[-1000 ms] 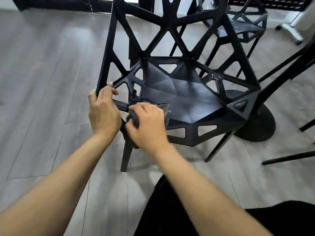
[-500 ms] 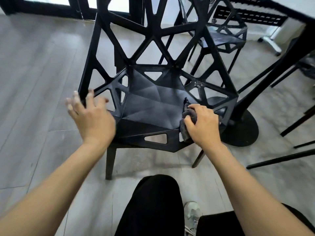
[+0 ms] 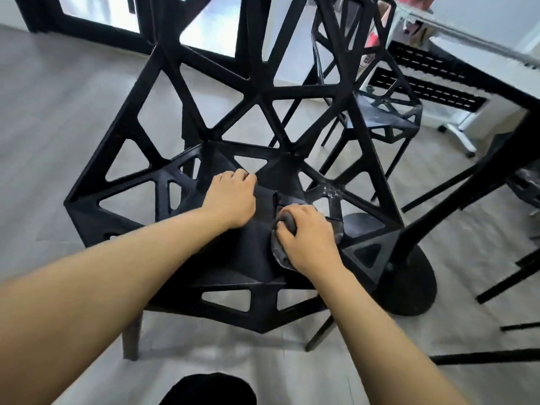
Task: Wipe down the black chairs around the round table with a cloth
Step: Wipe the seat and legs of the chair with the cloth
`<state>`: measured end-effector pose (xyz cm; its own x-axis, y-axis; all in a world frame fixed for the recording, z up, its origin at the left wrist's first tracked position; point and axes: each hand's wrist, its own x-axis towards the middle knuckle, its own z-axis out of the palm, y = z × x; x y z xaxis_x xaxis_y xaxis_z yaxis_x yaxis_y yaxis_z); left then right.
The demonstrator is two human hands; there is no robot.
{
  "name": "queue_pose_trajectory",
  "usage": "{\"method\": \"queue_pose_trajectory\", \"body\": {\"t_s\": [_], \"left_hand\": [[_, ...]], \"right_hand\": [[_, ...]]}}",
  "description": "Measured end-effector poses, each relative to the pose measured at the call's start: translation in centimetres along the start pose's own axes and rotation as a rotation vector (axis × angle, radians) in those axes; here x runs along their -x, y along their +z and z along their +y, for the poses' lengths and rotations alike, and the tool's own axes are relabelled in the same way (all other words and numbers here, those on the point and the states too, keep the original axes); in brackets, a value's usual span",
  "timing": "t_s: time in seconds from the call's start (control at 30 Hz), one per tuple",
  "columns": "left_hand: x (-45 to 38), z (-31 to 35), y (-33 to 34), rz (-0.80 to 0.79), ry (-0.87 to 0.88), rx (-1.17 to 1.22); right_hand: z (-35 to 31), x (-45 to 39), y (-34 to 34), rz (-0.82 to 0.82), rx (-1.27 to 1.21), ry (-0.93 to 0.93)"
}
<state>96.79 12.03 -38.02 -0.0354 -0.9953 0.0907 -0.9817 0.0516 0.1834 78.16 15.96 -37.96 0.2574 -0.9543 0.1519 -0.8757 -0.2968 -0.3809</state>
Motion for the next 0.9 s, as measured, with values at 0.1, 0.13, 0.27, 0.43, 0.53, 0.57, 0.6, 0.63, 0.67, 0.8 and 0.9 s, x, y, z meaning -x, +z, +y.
{"method": "queue_pose_trajectory", "body": {"t_s": [0.1, 0.13, 0.27, 0.43, 0.53, 0.57, 0.6, 0.63, 0.67, 0.8, 0.9], "left_hand": [[-2.4, -1.4, 1.4, -0.039, -0.045, 0.0], [-3.1, -1.9, 1.8, -0.023, -0.055, -0.009], [-5.7, -3.3, 2.9, 0.018, -0.063, -0.059], [-6.5, -3.7, 4.3, -0.067, 0.022, -0.076], [-6.5, -3.9, 4.3, -0.038, 0.024, -0.065], [-6.5, -3.9, 4.4, -0.032, 0.025, -0.071], [-6.5, -3.9, 4.4, -0.029, 0.029, -0.08], [-6.5, -3.9, 4.5, -0.026, 0.03, -0.086], [-6.6, -3.9, 4.5, -0.018, 0.03, -0.087], [-7.0, -3.9, 4.5, 0.011, 0.017, -0.065], [-6.9, -3.9, 4.7, 0.023, -0.007, -0.051]], "right_hand": [[-0.6, -1.9, 0.3, -0.04, 0.19, 0.08], [-0.8, -1.8, 0.0, -0.074, 0.183, 0.06], [0.5, -0.9, -2.1, -0.207, 0.015, -0.087], [2.1, -6.5, 0.3, -0.141, 0.112, -0.235], [2.2, -12.7, 3.3, -0.043, 0.282, -0.268], [2.1, -14.8, 3.9, -0.012, 0.322, -0.26], [2.1, -16.6, 4.2, 0.019, 0.359, -0.236], [2.2, -18.2, 4.4, 0.045, 0.407, -0.203], [2.1, -19.4, 4.5, 0.078, 0.457, -0.175], [0.7, -21.0, 5.4, 0.172, 0.493, -0.057], [0.4, -19.3, 5.5, 0.145, 0.453, -0.043]]}}
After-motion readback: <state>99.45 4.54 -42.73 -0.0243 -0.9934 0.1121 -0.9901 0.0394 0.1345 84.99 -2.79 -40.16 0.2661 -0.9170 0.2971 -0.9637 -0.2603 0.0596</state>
